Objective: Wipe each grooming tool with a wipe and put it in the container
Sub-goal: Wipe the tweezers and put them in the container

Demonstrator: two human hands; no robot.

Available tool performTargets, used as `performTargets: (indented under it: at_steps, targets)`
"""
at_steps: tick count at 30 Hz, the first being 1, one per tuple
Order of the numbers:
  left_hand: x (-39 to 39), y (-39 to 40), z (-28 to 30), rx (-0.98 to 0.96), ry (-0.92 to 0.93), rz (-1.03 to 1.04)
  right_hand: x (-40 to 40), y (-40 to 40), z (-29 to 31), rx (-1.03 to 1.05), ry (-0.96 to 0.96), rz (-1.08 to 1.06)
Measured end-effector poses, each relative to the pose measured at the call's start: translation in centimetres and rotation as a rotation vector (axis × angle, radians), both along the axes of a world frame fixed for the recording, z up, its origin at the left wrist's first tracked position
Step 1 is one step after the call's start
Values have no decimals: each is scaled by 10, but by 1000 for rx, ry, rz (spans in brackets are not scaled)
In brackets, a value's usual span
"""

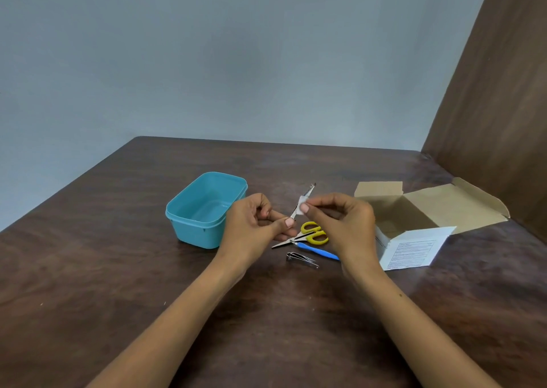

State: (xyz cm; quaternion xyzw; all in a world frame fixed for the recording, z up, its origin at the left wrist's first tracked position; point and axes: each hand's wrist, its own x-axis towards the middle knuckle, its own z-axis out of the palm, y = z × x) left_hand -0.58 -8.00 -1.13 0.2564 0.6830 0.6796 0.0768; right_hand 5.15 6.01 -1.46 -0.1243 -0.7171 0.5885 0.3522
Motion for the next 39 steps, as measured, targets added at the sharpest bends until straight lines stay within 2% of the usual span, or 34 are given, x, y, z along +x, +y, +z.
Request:
performTargets:
  at_steps: [9, 15, 22, 27, 32, 35, 39]
  targets:
    - [-1, 2, -3, -50, 95, 2, 3, -1, 11, -265, 16, 6]
    - [-2, 1, -4, -68, 148, -6, 6, -7, 9, -278, -49, 94]
    - [0, 3, -7, -182, 300, 39, 5, -1, 14, -478, 7, 150]
    - [-1, 3, -6, -198, 332, 39, 6, 1, 17, -456, 18, 189]
    - [-1, 3, -10, -257, 478, 58, 2, 5, 19, -498, 38, 198]
    - [-2, 4, -9, -240, 485, 62, 3, 7, 19, -538, 21, 256]
    - [-5, 2, -9, -196, 464, 73, 5, 3, 17, -491, -7, 277]
